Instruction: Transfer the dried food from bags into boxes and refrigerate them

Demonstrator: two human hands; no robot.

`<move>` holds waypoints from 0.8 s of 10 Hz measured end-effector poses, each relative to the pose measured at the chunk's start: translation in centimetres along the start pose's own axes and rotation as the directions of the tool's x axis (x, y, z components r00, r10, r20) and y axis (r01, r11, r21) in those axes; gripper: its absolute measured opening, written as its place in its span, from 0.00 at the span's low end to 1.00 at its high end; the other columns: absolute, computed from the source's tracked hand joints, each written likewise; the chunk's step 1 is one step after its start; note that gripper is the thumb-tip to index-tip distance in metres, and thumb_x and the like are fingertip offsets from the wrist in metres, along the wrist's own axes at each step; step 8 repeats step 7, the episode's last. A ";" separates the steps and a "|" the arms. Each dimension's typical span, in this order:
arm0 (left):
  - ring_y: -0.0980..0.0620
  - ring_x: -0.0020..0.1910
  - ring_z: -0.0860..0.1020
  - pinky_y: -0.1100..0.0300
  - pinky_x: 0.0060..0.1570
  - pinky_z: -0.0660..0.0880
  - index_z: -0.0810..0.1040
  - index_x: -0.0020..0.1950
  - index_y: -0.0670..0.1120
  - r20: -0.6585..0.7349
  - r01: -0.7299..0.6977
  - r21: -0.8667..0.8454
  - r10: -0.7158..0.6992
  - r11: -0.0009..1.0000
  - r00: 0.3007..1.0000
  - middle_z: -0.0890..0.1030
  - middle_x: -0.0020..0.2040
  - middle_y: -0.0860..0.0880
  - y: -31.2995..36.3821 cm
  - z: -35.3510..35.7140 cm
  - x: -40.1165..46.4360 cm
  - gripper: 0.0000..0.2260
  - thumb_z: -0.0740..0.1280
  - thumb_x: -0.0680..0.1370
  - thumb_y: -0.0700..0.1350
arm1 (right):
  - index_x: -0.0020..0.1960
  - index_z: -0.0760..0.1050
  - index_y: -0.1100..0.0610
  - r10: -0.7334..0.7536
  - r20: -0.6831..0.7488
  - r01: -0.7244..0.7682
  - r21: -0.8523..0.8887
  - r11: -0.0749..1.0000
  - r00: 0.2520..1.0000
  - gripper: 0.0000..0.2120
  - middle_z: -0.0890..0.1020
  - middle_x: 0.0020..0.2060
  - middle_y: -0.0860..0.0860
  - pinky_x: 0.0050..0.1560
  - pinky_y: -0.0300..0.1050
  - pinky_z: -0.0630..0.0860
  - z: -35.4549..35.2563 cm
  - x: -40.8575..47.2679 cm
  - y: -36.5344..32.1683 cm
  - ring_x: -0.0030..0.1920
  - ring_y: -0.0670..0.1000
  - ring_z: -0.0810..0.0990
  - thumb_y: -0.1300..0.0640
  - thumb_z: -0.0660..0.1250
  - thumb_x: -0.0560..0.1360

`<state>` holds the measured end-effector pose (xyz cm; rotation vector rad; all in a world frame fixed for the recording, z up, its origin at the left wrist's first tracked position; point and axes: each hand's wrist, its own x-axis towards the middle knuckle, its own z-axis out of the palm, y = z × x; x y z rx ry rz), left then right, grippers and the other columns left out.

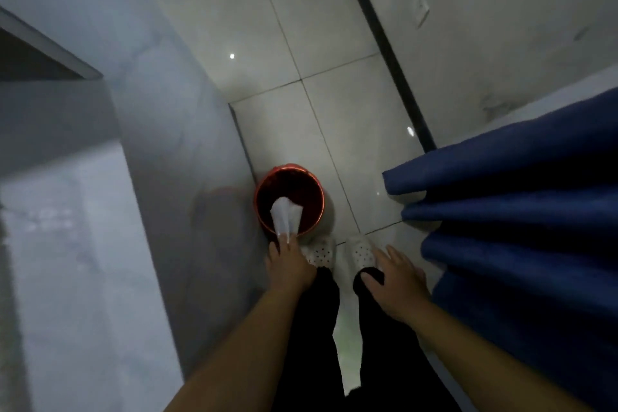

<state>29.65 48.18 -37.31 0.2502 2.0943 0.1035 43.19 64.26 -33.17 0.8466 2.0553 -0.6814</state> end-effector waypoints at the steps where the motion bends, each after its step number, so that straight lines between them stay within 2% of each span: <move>1: 0.38 0.79 0.49 0.44 0.76 0.49 0.49 0.81 0.47 0.027 0.070 -0.059 -0.069 0.996 0.997 0.49 0.82 0.47 -0.5 1.7 5.4 0.37 0.66 0.77 0.49 | 0.81 0.51 0.48 -0.015 0.100 0.018 -0.028 0.999 0.995 0.31 0.53 0.81 0.51 0.75 0.54 0.57 0.6 5.1 0.7 0.78 0.55 0.56 0.39 0.54 0.82; 2: 0.38 0.79 0.51 0.44 0.76 0.52 0.49 0.81 0.47 0.027 0.094 -0.091 -0.092 0.991 0.995 0.51 0.82 0.46 0.0 2.9 9.7 0.36 0.64 0.78 0.49 | 0.80 0.54 0.49 -0.033 0.126 0.037 -0.026 0.999 0.992 0.30 0.57 0.80 0.51 0.73 0.54 0.59 1.3 8.7 1.7 0.77 0.56 0.59 0.40 0.55 0.82; 3: 0.36 0.77 0.55 0.40 0.74 0.57 0.51 0.80 0.48 0.030 0.125 -0.104 -0.123 0.987 0.992 0.54 0.81 0.44 0.0 4.4 15.8 0.34 0.62 0.78 0.51 | 0.78 0.60 0.49 -0.067 0.135 0.065 0.016 0.998 0.989 0.28 0.64 0.76 0.51 0.71 0.55 0.66 2.3 13.3 3.5 0.72 0.55 0.67 0.40 0.57 0.81; 4: 0.35 0.78 0.53 0.41 0.75 0.56 0.50 0.81 0.53 0.076 0.172 -0.156 -0.162 0.973 0.984 0.51 0.81 0.42 -0.3 6.1 20.0 0.32 0.59 0.80 0.54 | 0.76 0.62 0.47 -0.095 0.142 0.091 0.034 0.995 0.985 0.26 0.66 0.75 0.50 0.69 0.55 0.68 2.9 16.4 4.7 0.69 0.54 0.70 0.40 0.59 0.81; 5: 0.35 0.79 0.48 0.39 0.76 0.53 0.51 0.80 0.62 0.126 0.203 -0.282 -0.174 0.938 0.977 0.45 0.82 0.45 -1.0 7.3 22.1 0.36 0.66 0.76 0.56 | 0.76 0.61 0.44 -0.108 0.114 0.117 -0.081 0.990 0.988 0.26 0.66 0.75 0.49 0.69 0.56 0.67 2.5 18.3 5.7 0.70 0.53 0.70 0.40 0.59 0.80; 6: 0.36 0.80 0.47 0.40 0.76 0.52 0.48 0.81 0.60 0.145 0.195 -0.262 -0.161 0.945 0.976 0.45 0.82 0.44 -1.0 8.0 21.3 0.38 0.66 0.77 0.56 | 0.74 0.63 0.47 -0.119 0.092 0.132 -0.157 0.979 0.989 0.24 0.70 0.72 0.50 0.67 0.57 0.68 0.8 18.5 6.1 0.69 0.54 0.71 0.41 0.59 0.81; 7: 0.37 0.80 0.49 0.41 0.76 0.53 0.49 0.81 0.58 0.080 0.149 -0.217 -0.134 0.965 0.988 0.47 0.82 0.44 -0.4 7.7 18.1 0.38 0.67 0.76 0.54 | 0.79 0.57 0.49 -0.143 0.107 0.159 -0.164 0.974 0.984 0.29 0.60 0.79 0.53 0.74 0.59 0.61 -0.9 16.6 5.8 0.76 0.56 0.61 0.42 0.58 0.81; 8: 0.37 0.80 0.49 0.41 0.76 0.53 0.49 0.81 0.58 0.080 0.149 -0.217 -0.134 0.965 0.988 0.47 0.82 0.44 -0.4 7.7 18.1 0.38 0.67 0.76 0.54 | 0.79 0.57 0.49 -0.143 0.107 0.159 -0.164 0.974 0.984 0.29 0.60 0.79 0.53 0.74 0.59 0.61 -0.9 16.6 5.8 0.76 0.56 0.61 0.42 0.58 0.81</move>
